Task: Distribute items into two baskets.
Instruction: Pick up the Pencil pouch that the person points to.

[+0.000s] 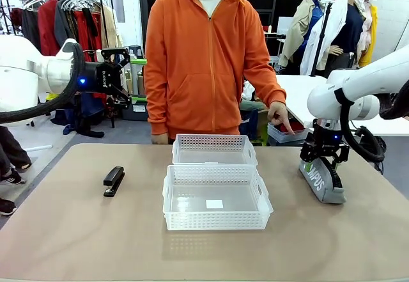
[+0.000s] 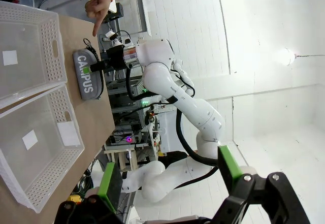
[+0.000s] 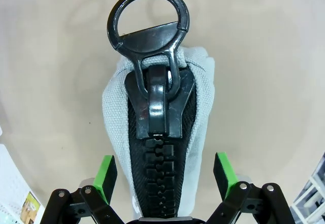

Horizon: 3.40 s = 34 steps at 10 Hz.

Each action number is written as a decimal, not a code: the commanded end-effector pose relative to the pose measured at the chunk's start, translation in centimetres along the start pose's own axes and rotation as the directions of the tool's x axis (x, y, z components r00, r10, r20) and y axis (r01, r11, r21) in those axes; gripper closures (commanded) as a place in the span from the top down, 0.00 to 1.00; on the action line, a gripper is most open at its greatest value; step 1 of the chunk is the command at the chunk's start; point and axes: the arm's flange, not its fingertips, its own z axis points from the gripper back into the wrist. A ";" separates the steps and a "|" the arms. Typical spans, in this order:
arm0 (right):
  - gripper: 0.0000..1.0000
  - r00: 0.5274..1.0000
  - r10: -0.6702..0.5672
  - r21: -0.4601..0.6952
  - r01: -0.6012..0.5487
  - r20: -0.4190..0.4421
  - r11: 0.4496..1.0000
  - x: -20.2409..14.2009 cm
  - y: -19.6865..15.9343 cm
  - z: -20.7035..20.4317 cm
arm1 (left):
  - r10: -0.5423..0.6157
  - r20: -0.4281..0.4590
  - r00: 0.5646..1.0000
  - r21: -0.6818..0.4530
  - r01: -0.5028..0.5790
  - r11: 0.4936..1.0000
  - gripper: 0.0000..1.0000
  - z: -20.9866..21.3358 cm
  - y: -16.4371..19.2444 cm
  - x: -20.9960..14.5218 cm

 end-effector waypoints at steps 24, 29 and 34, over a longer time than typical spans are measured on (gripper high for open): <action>0.00 0.992 0.064 0.112 -0.052 -0.107 0.992 -7.8 2.6 18.3 | 0.000 0.005 1.000 -0.002 0.000 1.000 1.00 0.1 -0.2 -0.1; 0.00 0.996 0.085 0.090 -0.088 0.033 0.992 -11.4 5.6 28.2 | 0.000 0.005 1.000 -0.002 0.000 1.000 1.00 0.1 -0.2 -0.1; 0.00 0.988 0.060 0.122 -0.078 0.143 0.989 -12.2 6.5 33.9 | 0.000 0.005 1.000 -0.002 0.000 1.000 1.00 0.1 -0.2 -0.1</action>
